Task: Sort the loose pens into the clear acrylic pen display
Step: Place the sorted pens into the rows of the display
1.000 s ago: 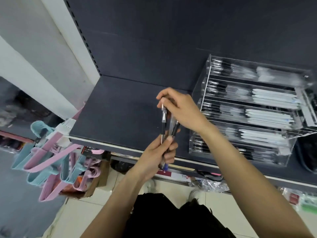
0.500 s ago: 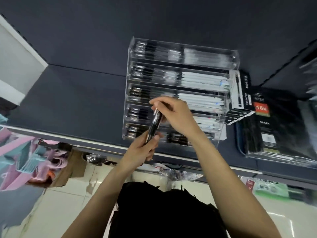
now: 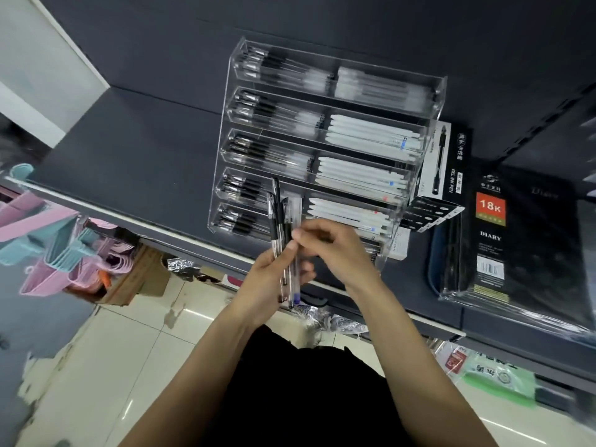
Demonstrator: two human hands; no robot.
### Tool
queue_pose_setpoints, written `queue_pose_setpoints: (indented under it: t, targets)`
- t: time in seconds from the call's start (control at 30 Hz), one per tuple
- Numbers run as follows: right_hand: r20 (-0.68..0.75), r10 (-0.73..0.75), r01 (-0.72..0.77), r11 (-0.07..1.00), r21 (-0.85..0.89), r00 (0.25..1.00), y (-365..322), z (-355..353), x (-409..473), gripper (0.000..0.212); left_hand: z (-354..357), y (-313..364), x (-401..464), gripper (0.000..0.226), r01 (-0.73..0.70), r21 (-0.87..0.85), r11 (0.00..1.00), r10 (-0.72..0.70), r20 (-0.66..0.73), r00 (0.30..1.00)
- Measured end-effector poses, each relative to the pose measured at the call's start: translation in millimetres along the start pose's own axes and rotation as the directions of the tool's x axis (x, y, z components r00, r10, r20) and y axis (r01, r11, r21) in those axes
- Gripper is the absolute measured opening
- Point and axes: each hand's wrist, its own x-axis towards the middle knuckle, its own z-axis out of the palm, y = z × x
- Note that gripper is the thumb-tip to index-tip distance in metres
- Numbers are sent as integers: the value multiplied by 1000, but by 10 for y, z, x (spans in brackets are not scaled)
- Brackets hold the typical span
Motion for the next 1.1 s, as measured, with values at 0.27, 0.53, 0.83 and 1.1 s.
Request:
queue_pose_setpoints:
  t: [0.27,0.53,0.83,1.1]
  targets:
    - [-297,-91,175,947,268,950,-198,-273,-54,13,-78,-41,28,31,-73,67,995,77,-66,995]
    - [-250,-667,339,622,-706,702,-658,-1011,381,28,-168,380,298,28,-157,-32,987,152,-124,980]
    - [-138,-714,200,367,-908,686,-1091,-1289,1281,8,97,649,600,30,-297,-108,949,296,-26,955]
    - [-81,-604,212,398,-893,793,-1160,-1403,1317,14,194,704,721,32,-257,-180,950,259,-11,966]
